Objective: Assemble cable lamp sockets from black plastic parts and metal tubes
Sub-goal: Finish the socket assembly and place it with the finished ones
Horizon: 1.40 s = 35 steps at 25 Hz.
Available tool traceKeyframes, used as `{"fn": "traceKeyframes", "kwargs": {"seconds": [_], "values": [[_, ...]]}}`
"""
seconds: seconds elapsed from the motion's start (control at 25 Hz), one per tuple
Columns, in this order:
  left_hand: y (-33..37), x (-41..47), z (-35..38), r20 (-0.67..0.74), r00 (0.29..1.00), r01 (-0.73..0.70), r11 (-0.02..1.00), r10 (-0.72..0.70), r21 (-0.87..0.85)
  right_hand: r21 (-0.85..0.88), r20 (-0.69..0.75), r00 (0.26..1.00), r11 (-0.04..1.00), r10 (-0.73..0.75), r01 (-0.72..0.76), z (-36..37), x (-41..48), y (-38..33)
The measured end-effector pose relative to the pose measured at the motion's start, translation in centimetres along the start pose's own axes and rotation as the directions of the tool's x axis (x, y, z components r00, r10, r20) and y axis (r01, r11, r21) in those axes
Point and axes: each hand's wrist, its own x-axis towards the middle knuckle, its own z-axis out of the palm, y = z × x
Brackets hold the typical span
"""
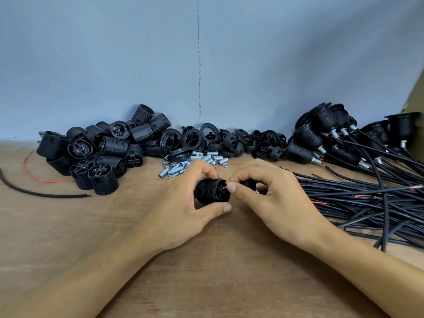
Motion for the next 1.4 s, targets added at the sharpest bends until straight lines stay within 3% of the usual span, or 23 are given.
{"fn": "traceKeyframes", "kwargs": {"seconds": [0.36, 0.88, 1.12, 1.4], "values": [[-0.1, 0.1, 0.1, -0.025, 1.000, -0.011, 0.999, 0.012, 0.039, -0.003, -0.017, 1.000, 1.000, -0.008, 0.007, 0.2, -0.1, -0.2], [0.0, 0.0, 0.3, -0.039, 0.998, -0.038, 0.987, 0.044, 0.156, -0.156, -0.080, 0.992, 0.984, -0.096, 0.083, 1.0, -0.8, -0.3], [0.3, -0.1, 0.1, -0.019, 0.994, -0.098, 0.952, 0.109, 0.290, -0.137, -0.070, 0.995, 0.988, -0.076, 0.066, 1.1, -0.8, -0.4], [0.5, 0.0, 0.2, -0.013, 0.999, -0.037, 0.981, 0.041, 0.191, -0.118, -0.040, 0.999, 0.993, -0.011, 0.006, 0.9, -0.4, -0.4]]}}
